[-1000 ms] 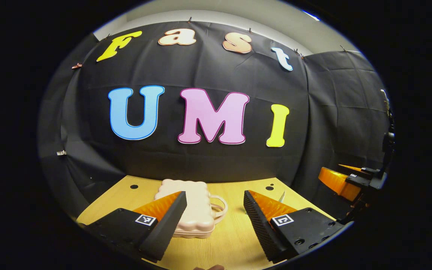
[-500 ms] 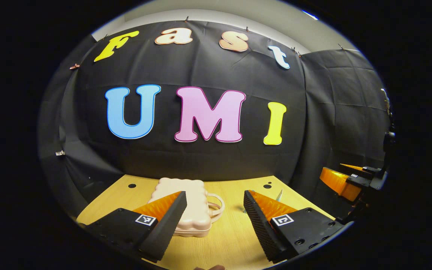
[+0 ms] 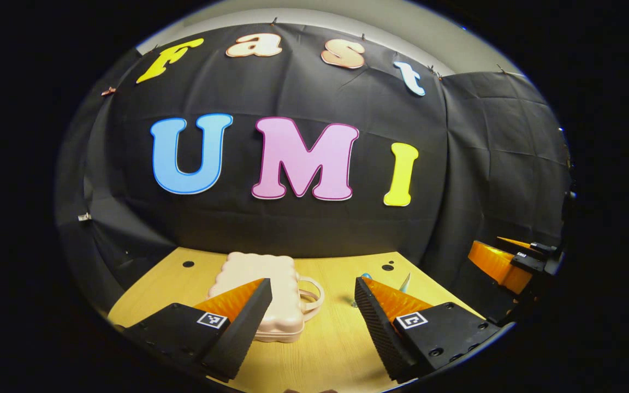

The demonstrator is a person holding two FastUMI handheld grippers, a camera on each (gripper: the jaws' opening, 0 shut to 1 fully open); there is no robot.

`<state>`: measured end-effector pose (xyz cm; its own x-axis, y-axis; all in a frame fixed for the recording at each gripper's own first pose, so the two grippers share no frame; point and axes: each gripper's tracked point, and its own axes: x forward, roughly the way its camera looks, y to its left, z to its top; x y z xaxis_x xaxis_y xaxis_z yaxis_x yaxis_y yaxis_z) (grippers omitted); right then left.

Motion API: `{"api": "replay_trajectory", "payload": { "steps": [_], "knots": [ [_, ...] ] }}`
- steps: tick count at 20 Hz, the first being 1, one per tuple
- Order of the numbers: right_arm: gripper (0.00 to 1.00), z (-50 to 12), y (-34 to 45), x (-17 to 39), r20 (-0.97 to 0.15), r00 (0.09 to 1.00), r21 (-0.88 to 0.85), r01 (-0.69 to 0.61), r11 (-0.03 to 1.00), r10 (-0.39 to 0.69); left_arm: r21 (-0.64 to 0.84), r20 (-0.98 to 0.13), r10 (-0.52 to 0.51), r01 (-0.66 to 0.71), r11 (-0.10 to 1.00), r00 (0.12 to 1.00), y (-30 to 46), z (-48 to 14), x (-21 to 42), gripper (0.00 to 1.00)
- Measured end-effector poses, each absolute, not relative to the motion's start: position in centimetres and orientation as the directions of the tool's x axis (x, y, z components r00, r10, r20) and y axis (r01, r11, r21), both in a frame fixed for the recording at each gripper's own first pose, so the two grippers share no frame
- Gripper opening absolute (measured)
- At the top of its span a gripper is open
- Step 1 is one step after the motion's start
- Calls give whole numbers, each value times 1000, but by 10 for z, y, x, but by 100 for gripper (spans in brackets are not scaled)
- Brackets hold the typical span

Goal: First open the suitcase, pack the skin care products into it, and then close the suitcase.

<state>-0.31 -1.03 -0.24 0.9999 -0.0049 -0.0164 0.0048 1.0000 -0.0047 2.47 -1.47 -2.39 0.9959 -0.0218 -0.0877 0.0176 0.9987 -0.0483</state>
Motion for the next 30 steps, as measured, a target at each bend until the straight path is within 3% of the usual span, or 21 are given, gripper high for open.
{"api": "replay_trajectory", "payload": {
  "steps": [6, 12, 16, 20, 25, 27, 29, 30],
  "knots": [
    [96, -5, -20, 15, -21, 1000, -17, -6, 1000, 6, -8, -164, -62, 62, 998, 985, -35, -44, 95, 96],
    [97, -25, -46, 44, -49, 999, -52, 12, 999, -15, -37, -328, -127, 121, 992, 936, -67, -101, 179, 96],
    [97, -46, -71, 55, -79, 993, -79, 76, 994, -82, -20, -447, -92, 93, 995, 890, -71, -148, 232, 96],
    [97, -88, -82, 64, -188, 978, -125, 71, 990, -93, 27, -542, -20, 41, 999, 840, -67, -189, 268, 96],
    [97, -103, -86, 70, -231, 969, -110, 68, 992, -92, 13, -637, 25, -22, 1000, 771, -62, -224, 291, 94],
    [98, -114, -86, 72, -270, 958, -112, 66, 992, -94, 0, -657, 46, -61, 998, 753, -56, -238, 300, 90],
    [97, -116, -90, 72, -285, 953, -111, 77, 991, -106, -4, -674, 68, -95, 995, 735, -47, -244, 305, 77],
    [97, -117, -88, 72, -290, 952, -100, 73, 992, -100, -15, -686, 65, -103, 995, 725, -45, -247, 305, 62]
  ]
}}
